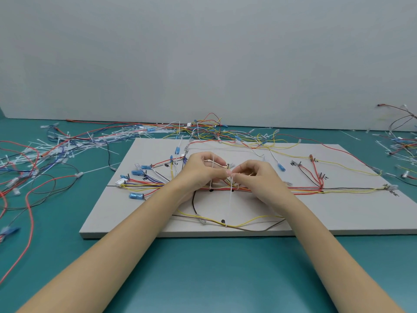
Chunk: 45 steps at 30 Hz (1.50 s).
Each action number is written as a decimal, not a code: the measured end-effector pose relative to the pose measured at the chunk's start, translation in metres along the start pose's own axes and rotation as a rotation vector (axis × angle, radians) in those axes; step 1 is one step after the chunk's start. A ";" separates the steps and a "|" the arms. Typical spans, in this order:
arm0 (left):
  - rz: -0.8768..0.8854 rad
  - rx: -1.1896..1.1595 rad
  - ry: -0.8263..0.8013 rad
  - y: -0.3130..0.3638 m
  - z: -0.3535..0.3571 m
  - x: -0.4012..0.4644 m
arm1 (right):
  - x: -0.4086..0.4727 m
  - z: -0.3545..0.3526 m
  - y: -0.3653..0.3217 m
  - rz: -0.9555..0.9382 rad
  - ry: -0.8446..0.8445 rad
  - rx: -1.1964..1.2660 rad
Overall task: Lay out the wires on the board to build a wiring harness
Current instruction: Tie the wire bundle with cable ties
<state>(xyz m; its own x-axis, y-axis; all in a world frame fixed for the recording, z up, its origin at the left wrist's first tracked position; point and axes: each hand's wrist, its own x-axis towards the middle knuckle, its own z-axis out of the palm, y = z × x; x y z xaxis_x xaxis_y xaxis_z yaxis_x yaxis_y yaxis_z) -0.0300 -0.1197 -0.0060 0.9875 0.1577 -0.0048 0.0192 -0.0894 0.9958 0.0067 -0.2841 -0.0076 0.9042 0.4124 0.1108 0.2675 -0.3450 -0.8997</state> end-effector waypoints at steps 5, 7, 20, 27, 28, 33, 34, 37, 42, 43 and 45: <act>-0.004 -0.009 0.048 0.003 0.003 -0.001 | 0.001 0.003 0.006 -0.167 0.106 -0.135; 0.010 0.008 0.055 0.002 0.005 -0.001 | 0.002 0.005 0.007 -0.206 0.135 -0.194; 0.226 0.303 0.278 -0.015 0.015 0.002 | 0.001 0.001 0.003 -0.144 0.043 -0.242; 0.183 0.409 0.240 -0.012 0.015 0.002 | 0.002 0.000 0.005 -0.066 0.009 -0.193; 0.183 0.432 0.233 -0.012 0.016 0.002 | 0.002 0.000 0.005 -0.061 0.004 -0.181; 0.206 0.419 0.205 -0.014 0.019 0.003 | 0.003 -0.002 0.005 -0.044 -0.020 -0.108; 0.213 0.407 0.189 -0.014 0.018 0.003 | 0.003 -0.002 0.005 -0.041 -0.030 -0.101; 0.246 0.394 0.151 -0.015 0.018 0.002 | 0.003 -0.002 0.005 -0.050 -0.055 -0.096; 0.297 0.391 0.162 -0.017 0.020 0.000 | 0.003 -0.002 0.006 -0.030 -0.074 -0.054; 0.308 0.414 0.166 -0.017 0.020 0.000 | 0.003 -0.002 0.006 -0.020 -0.079 -0.036; 0.329 0.489 0.173 -0.018 0.021 0.000 | 0.003 -0.004 0.006 -0.002 -0.090 -0.018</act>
<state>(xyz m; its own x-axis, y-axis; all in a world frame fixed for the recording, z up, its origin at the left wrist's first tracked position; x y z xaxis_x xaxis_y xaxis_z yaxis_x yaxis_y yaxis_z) -0.0273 -0.1393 -0.0255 0.9148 0.1989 0.3515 -0.1724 -0.5949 0.7851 0.0124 -0.2877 -0.0109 0.8703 0.4871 0.0730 0.2758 -0.3592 -0.8916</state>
